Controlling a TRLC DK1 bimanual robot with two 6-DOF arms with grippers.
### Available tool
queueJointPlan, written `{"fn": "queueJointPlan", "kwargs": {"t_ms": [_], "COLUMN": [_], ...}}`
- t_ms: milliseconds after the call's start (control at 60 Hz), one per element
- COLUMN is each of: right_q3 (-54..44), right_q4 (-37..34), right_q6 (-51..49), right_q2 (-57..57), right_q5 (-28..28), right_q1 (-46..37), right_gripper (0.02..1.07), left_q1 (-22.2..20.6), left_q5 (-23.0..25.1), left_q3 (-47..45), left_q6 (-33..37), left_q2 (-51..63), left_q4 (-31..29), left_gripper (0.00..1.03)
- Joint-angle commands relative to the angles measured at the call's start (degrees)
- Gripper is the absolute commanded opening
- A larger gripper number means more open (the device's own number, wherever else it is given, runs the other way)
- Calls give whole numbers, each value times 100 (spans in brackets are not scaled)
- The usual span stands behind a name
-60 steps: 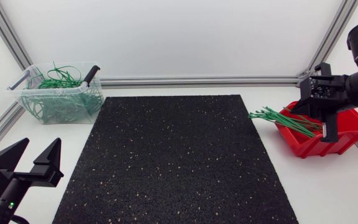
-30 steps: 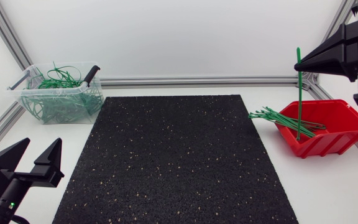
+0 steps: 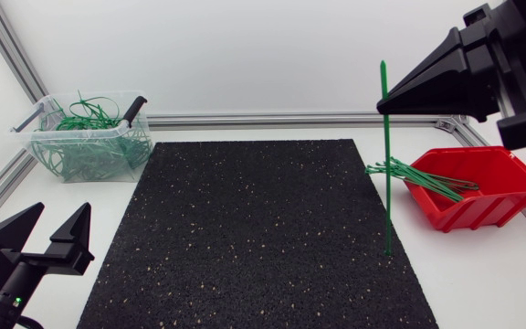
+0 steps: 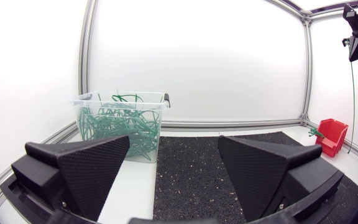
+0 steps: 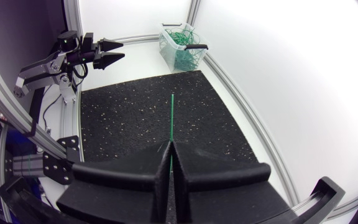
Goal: Take a green cable tie from the red box, thread the tail through the head to close it, then place it in the transparent bin on the left.
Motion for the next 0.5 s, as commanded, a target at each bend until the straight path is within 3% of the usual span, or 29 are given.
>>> {"fn": "queueJointPlan", "kwargs": {"t_ms": [0, 483], "right_q3": [117, 188], "right_q4": [-43, 141], "right_q6": [625, 2216], "right_q2": [138, 182], "right_q5": [-2, -204], "right_q1": [332, 1791], "right_gripper": [7, 7], "left_q1": [-62, -71], "left_q5": [19, 19], "left_q3": [-217, -217], "left_q6": [-58, -58], "left_q2": [38, 65], "left_q4": [-168, -168], "left_gripper": [99, 99]}}
